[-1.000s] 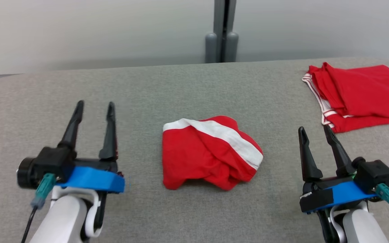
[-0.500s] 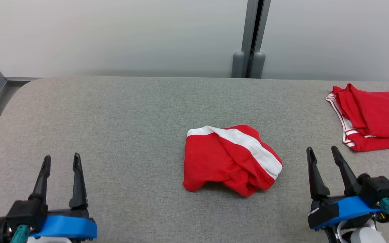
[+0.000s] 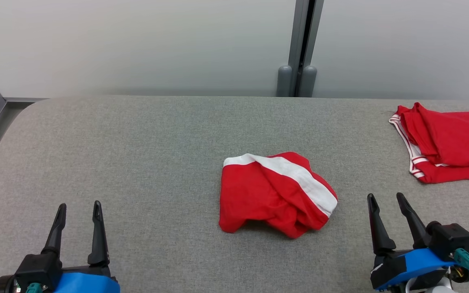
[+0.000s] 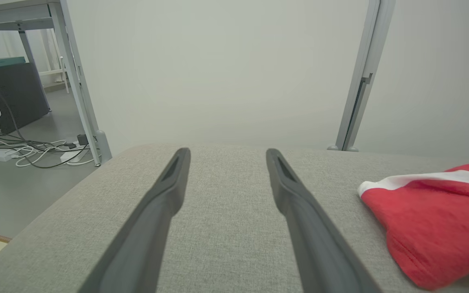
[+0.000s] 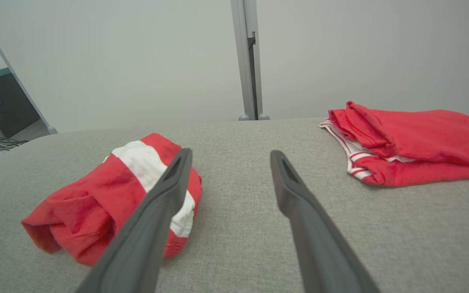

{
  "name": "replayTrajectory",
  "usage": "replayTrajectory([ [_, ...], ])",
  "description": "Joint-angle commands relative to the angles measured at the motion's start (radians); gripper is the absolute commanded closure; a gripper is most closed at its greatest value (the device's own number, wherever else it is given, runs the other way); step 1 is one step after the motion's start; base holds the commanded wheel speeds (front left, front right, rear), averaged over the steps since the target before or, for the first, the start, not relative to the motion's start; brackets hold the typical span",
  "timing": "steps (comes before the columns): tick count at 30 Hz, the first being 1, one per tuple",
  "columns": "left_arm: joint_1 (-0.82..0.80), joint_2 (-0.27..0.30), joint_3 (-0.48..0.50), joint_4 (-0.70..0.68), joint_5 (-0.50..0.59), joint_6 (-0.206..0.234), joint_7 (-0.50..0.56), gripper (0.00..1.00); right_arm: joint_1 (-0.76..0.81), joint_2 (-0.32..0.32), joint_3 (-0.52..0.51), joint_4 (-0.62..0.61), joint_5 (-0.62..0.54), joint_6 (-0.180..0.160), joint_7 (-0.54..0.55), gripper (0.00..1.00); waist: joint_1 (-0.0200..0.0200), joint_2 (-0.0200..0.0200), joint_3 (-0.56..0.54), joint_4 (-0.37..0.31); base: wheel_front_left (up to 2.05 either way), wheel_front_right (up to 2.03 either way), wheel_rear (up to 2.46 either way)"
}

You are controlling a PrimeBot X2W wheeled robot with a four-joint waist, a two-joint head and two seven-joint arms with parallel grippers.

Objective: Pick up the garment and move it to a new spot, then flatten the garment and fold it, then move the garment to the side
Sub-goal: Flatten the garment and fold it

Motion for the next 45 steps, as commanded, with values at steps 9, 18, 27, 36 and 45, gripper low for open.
replayTrajectory([
  [9, -0.007, -0.020, 0.029, 0.013, 0.035, -0.023, -0.004, 0.00, 0.012, -0.001, -0.005, 0.002, 0.006, 0.000, 0.005, 0.00, 0.0001, 0.0000, 0.003, -0.002, 0.00, 0.00, 0.00],
  [18, -0.019, -0.041, 0.043, 0.018, 0.064, -0.043, -0.004, 0.00, -0.049, -0.001, 0.035, 0.006, -0.011, 0.000, 0.013, 0.00, 0.0001, 0.0000, 0.009, 0.009, 0.00, 0.00, 0.00],
  [27, -0.037, -0.061, 0.044, 0.018, 0.082, -0.057, -0.004, 0.00, -0.119, -0.002, 0.069, 0.082, -0.030, 0.000, 0.032, 0.00, 0.0001, 0.0000, 0.023, 0.050, 0.00, 0.00, 0.00],
  [36, -0.049, -0.083, 0.049, 0.027, 0.096, -0.074, -0.004, 0.00, -0.188, -0.006, 0.063, 0.322, -0.040, 0.000, 0.006, 0.00, 0.0001, 0.0000, 0.045, 0.105, 0.00, 0.00, 0.00],
  [45, -0.062, -0.096, 0.056, 0.037, 0.107, -0.085, -0.004, 0.00, -0.252, -0.007, 0.062, 0.545, -0.031, 0.000, -0.035, 0.00, 0.0001, 0.0000, 0.056, 0.139, 0.00, 0.00, 0.00],
])
